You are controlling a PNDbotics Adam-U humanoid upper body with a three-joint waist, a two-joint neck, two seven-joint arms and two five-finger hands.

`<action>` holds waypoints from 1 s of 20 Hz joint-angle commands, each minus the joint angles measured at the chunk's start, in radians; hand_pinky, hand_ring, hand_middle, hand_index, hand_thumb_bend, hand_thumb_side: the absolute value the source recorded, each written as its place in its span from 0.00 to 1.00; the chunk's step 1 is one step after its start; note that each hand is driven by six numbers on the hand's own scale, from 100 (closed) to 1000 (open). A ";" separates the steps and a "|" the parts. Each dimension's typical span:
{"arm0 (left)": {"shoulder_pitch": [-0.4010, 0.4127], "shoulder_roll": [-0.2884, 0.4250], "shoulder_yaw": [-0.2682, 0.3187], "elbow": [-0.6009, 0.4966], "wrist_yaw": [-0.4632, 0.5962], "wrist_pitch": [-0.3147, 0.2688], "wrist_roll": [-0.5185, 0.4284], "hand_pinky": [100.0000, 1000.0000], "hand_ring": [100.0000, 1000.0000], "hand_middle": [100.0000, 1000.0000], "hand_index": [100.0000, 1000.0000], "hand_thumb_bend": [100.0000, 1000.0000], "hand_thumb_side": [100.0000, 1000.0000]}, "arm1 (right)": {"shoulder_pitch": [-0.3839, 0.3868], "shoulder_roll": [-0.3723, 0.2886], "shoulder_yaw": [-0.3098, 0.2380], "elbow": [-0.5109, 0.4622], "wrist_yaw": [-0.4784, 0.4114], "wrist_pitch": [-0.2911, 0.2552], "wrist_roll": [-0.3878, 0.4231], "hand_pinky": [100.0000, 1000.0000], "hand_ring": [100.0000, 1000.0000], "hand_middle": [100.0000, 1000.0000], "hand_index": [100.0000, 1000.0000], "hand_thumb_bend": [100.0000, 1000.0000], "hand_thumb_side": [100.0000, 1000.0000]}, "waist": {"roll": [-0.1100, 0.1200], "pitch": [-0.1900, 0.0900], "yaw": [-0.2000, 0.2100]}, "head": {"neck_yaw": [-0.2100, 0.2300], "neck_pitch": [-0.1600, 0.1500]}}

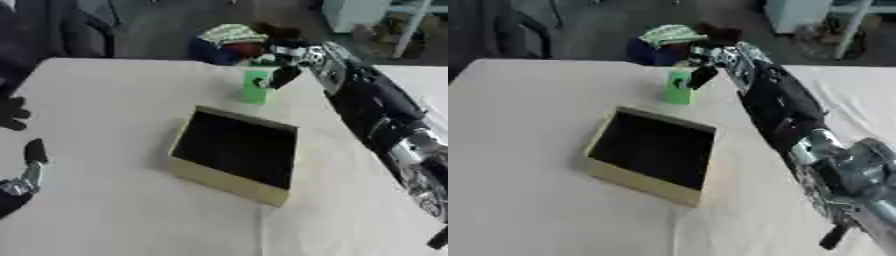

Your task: Pick up objects on the table and place them in the box.

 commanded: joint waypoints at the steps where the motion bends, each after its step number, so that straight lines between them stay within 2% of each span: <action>1: -0.014 0.009 0.000 -0.019 0.010 -0.006 0.007 0.71 0.57 0.61 0.85 0.00 0.25 | -0.021 -0.012 -0.032 0.000 0.053 0.010 -0.029 0.95 1.00 1.00 1.00 0.14 0.34 | 0.005 -0.010 0.004 | 0.000 -0.015; 13: -0.015 0.005 -0.002 -0.019 0.029 -0.013 0.024 0.70 0.56 0.60 0.84 0.00 0.26 | -0.011 -0.003 -0.137 -0.013 0.228 0.000 -0.067 0.94 1.00 1.00 1.00 0.09 0.34 | 0.009 -0.001 0.019 | 0.001 -0.022; 14: -0.015 0.005 -0.002 -0.019 0.030 -0.013 0.024 0.70 0.56 0.60 0.84 0.00 0.25 | -0.010 -0.003 -0.144 -0.013 0.242 0.000 -0.068 0.94 1.00 0.99 1.00 0.09 0.31 | 0.010 0.001 0.020 | 0.001 -0.023; 15: -0.016 0.005 -0.003 -0.019 0.032 -0.013 0.023 0.70 0.56 0.60 0.84 0.00 0.27 | -0.009 -0.003 -0.151 -0.011 0.255 0.002 -0.070 0.94 1.00 0.99 1.00 0.08 0.35 | 0.010 0.002 0.021 | 0.001 -0.025; 20: -0.020 0.002 -0.005 -0.019 0.040 -0.017 0.021 0.70 0.56 0.60 0.84 0.00 0.27 | -0.004 -0.001 -0.182 -0.004 0.301 0.009 -0.081 0.94 1.00 0.99 1.00 0.06 0.36 | 0.011 0.010 0.027 | -0.001 -0.032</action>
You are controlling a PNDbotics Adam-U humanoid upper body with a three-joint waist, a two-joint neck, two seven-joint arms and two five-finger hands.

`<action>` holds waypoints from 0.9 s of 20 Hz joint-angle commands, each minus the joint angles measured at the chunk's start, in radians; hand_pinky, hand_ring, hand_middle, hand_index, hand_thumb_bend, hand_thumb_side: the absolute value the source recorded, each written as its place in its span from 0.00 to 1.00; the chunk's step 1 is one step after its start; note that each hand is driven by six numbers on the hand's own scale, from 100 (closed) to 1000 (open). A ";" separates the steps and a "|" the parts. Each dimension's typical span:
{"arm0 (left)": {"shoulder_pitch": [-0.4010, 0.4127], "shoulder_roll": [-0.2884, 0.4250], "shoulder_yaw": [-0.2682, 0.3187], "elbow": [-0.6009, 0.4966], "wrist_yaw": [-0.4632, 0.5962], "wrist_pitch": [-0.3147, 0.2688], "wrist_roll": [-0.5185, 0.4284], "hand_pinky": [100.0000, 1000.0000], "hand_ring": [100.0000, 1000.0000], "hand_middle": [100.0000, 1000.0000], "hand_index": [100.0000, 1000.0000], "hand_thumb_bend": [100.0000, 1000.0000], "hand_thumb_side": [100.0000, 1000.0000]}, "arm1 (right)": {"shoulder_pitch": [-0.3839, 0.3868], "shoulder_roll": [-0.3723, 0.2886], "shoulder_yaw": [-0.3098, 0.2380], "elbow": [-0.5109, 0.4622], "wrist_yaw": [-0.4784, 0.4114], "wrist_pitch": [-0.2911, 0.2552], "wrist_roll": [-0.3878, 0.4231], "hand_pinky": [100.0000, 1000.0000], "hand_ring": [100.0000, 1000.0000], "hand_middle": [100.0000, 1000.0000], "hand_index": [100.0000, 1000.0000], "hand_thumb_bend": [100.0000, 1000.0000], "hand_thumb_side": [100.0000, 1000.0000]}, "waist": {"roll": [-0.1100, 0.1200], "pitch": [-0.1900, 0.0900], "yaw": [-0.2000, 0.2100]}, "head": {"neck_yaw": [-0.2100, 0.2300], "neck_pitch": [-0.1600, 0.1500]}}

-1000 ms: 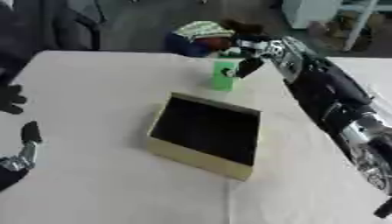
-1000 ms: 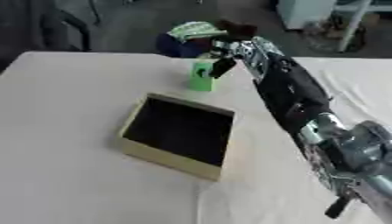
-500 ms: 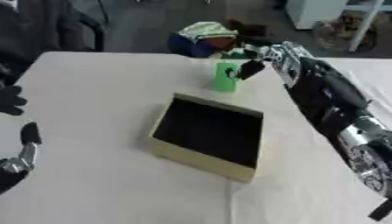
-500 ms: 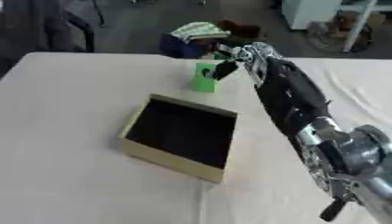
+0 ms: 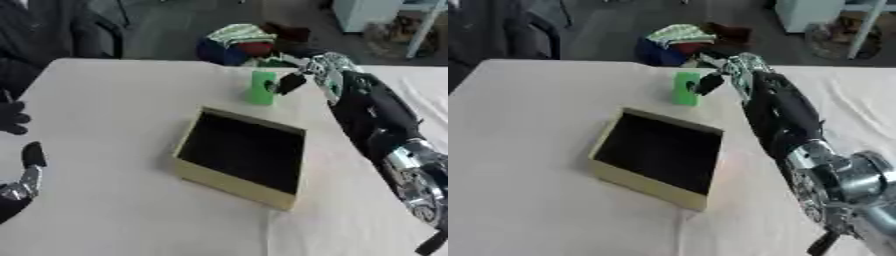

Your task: Pick up objects on the table and place them in the box.

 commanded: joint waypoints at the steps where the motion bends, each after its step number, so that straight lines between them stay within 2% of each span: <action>1: -0.015 0.006 0.000 -0.019 0.008 -0.003 0.002 0.70 0.56 0.60 0.84 0.00 0.26 | -0.016 -0.009 -0.018 -0.010 0.025 0.005 -0.010 0.94 1.00 0.99 1.00 0.05 0.36 | 0.006 -0.011 0.004 | -0.001 -0.017; 13: -0.023 0.000 -0.002 -0.019 0.014 -0.008 -0.004 0.70 0.56 0.59 0.84 0.00 0.27 | -0.003 -0.004 -0.028 0.014 0.033 0.036 -0.015 0.93 1.00 0.95 1.00 0.02 0.38 | 0.004 0.001 0.026 | -0.009 -0.027; 14: -0.022 -0.001 -0.002 -0.019 0.014 -0.008 -0.005 0.70 0.56 0.59 0.84 0.00 0.27 | 0.000 -0.003 -0.027 0.017 0.032 0.037 -0.015 0.93 0.99 0.95 1.00 0.05 0.38 | 0.003 0.001 0.026 | -0.010 -0.027; 15: -0.022 -0.001 -0.002 -0.019 0.015 -0.008 -0.005 0.70 0.56 0.59 0.84 0.00 0.27 | 0.002 -0.001 -0.026 0.019 0.030 0.038 -0.014 0.93 0.99 0.94 1.00 0.01 0.39 | 0.003 0.001 0.026 | -0.010 -0.026; 18: -0.023 -0.002 -0.002 -0.019 0.015 -0.009 -0.006 0.70 0.56 0.59 0.84 0.00 0.28 | 0.006 0.003 -0.024 0.024 0.026 0.040 -0.013 0.92 0.98 0.91 1.00 0.00 0.38 | 0.002 0.001 0.025 | -0.011 -0.025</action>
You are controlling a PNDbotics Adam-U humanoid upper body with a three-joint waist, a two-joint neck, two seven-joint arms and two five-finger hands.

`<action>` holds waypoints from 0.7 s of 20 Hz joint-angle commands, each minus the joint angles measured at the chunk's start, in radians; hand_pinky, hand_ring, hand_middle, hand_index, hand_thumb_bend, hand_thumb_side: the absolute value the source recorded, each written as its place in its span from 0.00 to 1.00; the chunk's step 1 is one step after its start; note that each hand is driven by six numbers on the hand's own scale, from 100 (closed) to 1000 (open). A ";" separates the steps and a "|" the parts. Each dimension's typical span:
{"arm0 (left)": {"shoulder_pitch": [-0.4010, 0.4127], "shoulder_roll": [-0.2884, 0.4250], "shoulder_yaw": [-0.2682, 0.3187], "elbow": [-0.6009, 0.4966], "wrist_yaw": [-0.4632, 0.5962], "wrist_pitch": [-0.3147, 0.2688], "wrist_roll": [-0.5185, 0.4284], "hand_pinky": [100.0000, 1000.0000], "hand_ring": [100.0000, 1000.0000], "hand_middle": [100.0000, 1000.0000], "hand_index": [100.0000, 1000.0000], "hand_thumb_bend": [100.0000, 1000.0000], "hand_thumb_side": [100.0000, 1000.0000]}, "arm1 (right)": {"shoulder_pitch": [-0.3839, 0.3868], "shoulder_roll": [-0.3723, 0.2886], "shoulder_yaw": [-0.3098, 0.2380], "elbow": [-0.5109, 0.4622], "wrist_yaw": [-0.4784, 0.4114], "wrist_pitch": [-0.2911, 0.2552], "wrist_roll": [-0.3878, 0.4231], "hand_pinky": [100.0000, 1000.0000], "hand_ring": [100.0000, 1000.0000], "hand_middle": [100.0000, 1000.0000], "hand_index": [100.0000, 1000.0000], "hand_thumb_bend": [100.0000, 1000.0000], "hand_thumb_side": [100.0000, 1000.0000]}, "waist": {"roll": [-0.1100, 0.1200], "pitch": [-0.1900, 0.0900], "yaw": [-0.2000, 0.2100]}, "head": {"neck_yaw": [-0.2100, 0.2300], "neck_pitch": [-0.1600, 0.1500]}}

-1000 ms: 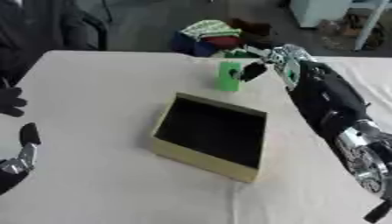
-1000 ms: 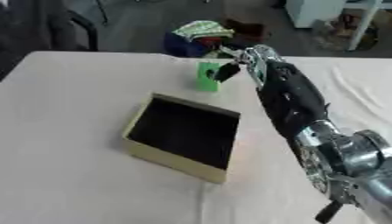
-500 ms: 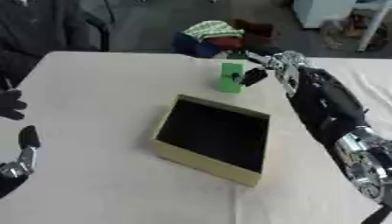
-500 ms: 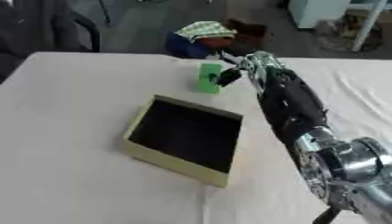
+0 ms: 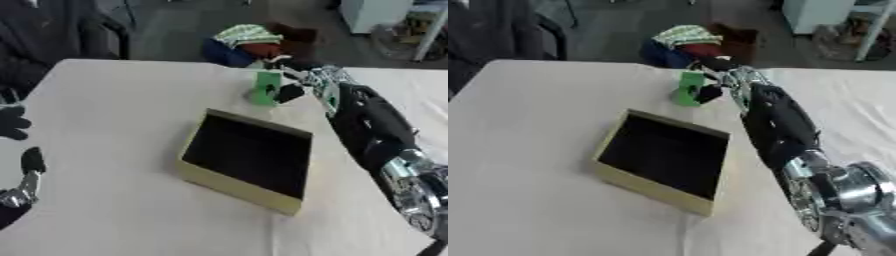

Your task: Pick up objects on the table and place them in the box.

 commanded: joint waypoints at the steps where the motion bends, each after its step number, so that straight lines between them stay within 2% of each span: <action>1: -0.014 0.010 0.004 -0.019 0.007 -0.003 -0.002 0.70 0.56 0.59 0.84 0.00 0.28 | -0.014 -0.007 0.002 0.003 -0.002 0.007 0.001 0.91 0.97 0.88 1.00 0.00 0.36 | 0.001 -0.012 0.001 | -0.002 -0.008; 2: -0.014 0.010 0.004 -0.019 0.007 -0.003 -0.002 0.70 0.56 0.59 0.84 0.00 0.28 | -0.012 -0.006 0.003 0.004 -0.003 0.007 0.001 0.91 0.96 0.86 1.00 0.00 0.35 | 0.000 -0.012 0.000 | -0.002 -0.008; 4: -0.014 0.010 0.004 -0.019 0.007 -0.002 -0.003 0.70 0.56 0.59 0.84 0.00 0.28 | -0.010 -0.005 0.004 0.003 -0.004 0.007 -0.003 0.88 0.91 0.78 1.00 0.00 0.23 | -0.001 -0.013 -0.001 | -0.002 -0.006; 7: -0.014 0.009 0.004 -0.019 0.008 -0.002 -0.003 0.70 0.56 0.59 0.84 0.00 0.28 | -0.007 -0.004 0.004 -0.006 -0.005 0.002 -0.022 0.84 0.81 0.57 0.99 0.00 0.04 | -0.002 -0.015 -0.004 | -0.001 -0.004; 8: -0.014 0.009 0.004 -0.019 0.008 -0.002 -0.002 0.70 0.56 0.59 0.84 0.00 0.28 | -0.007 -0.004 0.003 -0.013 -0.005 -0.001 -0.034 0.82 0.77 0.50 0.97 0.00 0.00 | -0.002 -0.016 -0.004 | -0.002 -0.004; 10: -0.013 0.009 0.005 -0.019 0.008 -0.001 -0.002 0.70 0.56 0.59 0.84 0.00 0.28 | -0.006 -0.005 0.000 -0.026 -0.006 -0.008 -0.066 0.79 0.71 0.42 0.95 0.00 0.00 | -0.002 -0.018 -0.006 | -0.002 -0.003; 14: -0.010 0.010 0.006 -0.019 0.008 0.001 -0.001 0.70 0.56 0.59 0.84 0.00 0.29 | -0.005 -0.011 -0.009 -0.058 -0.019 -0.033 -0.134 0.76 0.65 0.33 0.93 0.00 0.00 | -0.003 -0.023 -0.010 | 0.001 -0.001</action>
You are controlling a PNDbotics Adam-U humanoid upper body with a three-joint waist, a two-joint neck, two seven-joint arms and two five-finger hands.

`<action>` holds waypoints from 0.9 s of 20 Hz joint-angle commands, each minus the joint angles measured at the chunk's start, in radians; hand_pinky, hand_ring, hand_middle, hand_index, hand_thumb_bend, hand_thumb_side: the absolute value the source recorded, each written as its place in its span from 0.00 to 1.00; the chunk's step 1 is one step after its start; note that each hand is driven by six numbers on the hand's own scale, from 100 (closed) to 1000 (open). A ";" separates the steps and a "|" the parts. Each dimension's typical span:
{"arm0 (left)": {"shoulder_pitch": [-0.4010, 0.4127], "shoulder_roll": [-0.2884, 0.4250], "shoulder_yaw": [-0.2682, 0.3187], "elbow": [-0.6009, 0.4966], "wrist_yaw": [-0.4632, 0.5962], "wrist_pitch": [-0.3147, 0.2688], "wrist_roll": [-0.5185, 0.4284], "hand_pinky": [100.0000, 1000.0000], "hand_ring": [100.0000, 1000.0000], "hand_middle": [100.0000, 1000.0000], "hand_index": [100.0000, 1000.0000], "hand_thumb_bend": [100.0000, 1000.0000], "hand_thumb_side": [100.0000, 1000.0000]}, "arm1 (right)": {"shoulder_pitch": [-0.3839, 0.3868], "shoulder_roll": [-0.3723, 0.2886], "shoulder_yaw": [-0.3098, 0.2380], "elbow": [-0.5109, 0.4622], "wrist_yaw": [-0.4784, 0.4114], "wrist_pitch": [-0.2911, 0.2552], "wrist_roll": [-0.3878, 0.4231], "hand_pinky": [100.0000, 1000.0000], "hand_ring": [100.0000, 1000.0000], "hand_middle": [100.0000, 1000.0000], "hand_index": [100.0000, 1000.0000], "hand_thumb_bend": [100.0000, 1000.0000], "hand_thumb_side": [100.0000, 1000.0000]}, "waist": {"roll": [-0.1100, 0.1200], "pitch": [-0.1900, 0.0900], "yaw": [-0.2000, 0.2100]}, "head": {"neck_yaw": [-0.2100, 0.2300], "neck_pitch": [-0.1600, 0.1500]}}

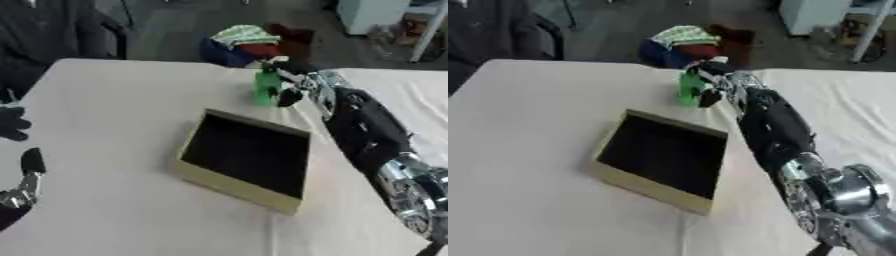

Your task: Pick up objects on the table and place them in the box.

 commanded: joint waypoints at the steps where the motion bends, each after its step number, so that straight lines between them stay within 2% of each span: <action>1: -0.009 0.012 0.006 -0.019 0.008 0.001 0.000 0.70 0.56 0.59 0.84 0.00 0.29 | -0.016 -0.026 -0.011 -0.043 -0.023 -0.018 -0.046 0.76 0.65 0.33 0.93 0.00 0.00 | 0.003 -0.021 -0.002 | 0.003 0.000; 5: -0.001 0.015 0.010 -0.019 0.006 0.005 0.004 0.70 0.56 0.59 0.84 0.00 0.29 | -0.018 -0.046 -0.003 -0.103 -0.112 -0.092 -0.044 0.75 0.64 0.30 0.92 0.00 0.00 | 0.002 -0.032 -0.015 | 0.014 0.008; 10: 0.007 0.020 0.014 -0.019 0.002 0.010 0.006 0.70 0.56 0.59 0.84 0.00 0.30 | -0.009 -0.089 0.054 -0.178 -0.234 -0.217 0.031 0.76 0.64 0.31 0.93 0.00 0.00 | -0.002 -0.043 -0.034 | 0.028 0.018; 13: 0.008 0.020 0.015 -0.019 0.001 0.010 0.007 0.70 0.56 0.59 0.84 0.00 0.30 | -0.006 -0.101 0.067 -0.197 -0.285 -0.232 0.065 0.76 0.64 0.31 0.93 0.00 0.00 | -0.002 -0.044 -0.036 | 0.029 0.020; 17: 0.008 0.021 0.014 -0.019 0.000 0.011 0.007 0.70 0.56 0.59 0.84 0.00 0.30 | -0.005 -0.104 0.071 -0.208 -0.306 -0.228 0.084 0.76 0.64 0.31 0.93 0.00 0.00 | -0.003 -0.044 -0.037 | 0.029 0.020; 18: 0.007 0.020 0.013 -0.019 0.001 0.010 0.006 0.70 0.56 0.59 0.84 0.00 0.30 | -0.006 -0.102 0.073 -0.211 -0.309 -0.228 0.087 0.76 0.63 0.28 0.93 0.54 0.22 | -0.003 -0.046 -0.038 | 0.026 0.022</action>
